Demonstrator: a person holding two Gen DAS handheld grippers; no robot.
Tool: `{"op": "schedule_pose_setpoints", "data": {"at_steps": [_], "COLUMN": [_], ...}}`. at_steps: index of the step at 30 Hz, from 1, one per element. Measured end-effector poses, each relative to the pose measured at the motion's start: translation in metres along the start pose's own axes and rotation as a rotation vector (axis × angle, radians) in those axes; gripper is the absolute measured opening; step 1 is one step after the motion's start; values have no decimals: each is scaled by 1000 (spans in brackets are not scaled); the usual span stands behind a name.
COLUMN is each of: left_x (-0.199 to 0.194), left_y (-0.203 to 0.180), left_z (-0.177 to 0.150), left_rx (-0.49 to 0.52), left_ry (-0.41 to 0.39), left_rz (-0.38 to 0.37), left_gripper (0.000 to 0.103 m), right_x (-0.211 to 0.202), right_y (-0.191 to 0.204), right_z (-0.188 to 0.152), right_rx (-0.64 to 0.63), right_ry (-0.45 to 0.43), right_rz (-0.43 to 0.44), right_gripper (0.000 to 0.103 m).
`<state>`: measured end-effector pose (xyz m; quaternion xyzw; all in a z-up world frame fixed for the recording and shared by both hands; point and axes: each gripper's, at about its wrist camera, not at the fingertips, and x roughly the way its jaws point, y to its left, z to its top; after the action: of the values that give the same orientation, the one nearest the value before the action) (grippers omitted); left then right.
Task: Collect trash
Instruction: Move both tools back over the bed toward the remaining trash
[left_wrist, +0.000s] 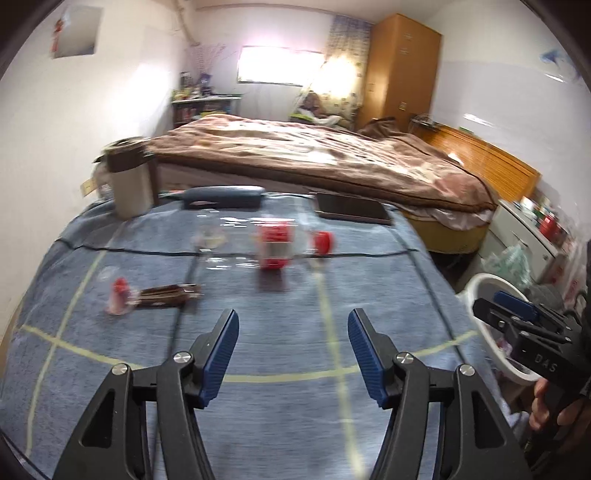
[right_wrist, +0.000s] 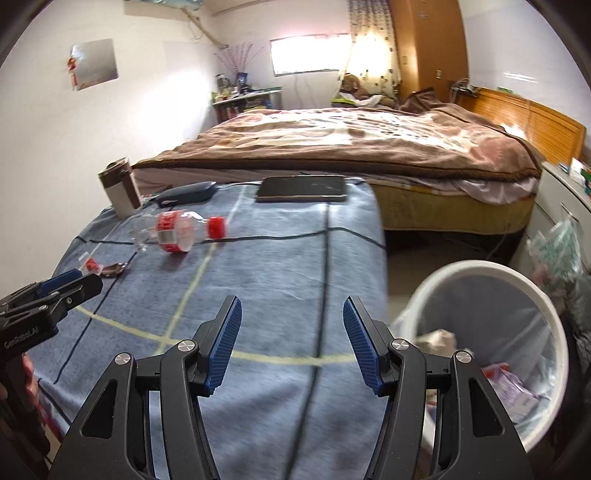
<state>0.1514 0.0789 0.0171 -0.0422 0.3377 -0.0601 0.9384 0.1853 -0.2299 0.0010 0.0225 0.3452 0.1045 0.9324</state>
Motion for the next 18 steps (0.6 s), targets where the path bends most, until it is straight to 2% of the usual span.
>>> {"op": "schedule_pose_setpoints", "data": {"at_steps": [7,11,13,18], "left_x": [2,5,8,17], "left_y": [56,86,96,120], "left_z": [2,3,1,-1], "left_rx": [-74,-129,-129,-158], "left_ry": [-2,1,8,29], "left_rz": [110,126,157,175], "left_gripper": [67,67,67,67], "right_x": [17,31,39,54], "right_y": [28,42,50,68], "right_z": [10,14,17,29], "right_rx": [-36,-52,-71,-140], "right_ry": [9,20,27,17], "right_rz": [41,60,81,107], "right_gripper": [59,59,59,59]}}
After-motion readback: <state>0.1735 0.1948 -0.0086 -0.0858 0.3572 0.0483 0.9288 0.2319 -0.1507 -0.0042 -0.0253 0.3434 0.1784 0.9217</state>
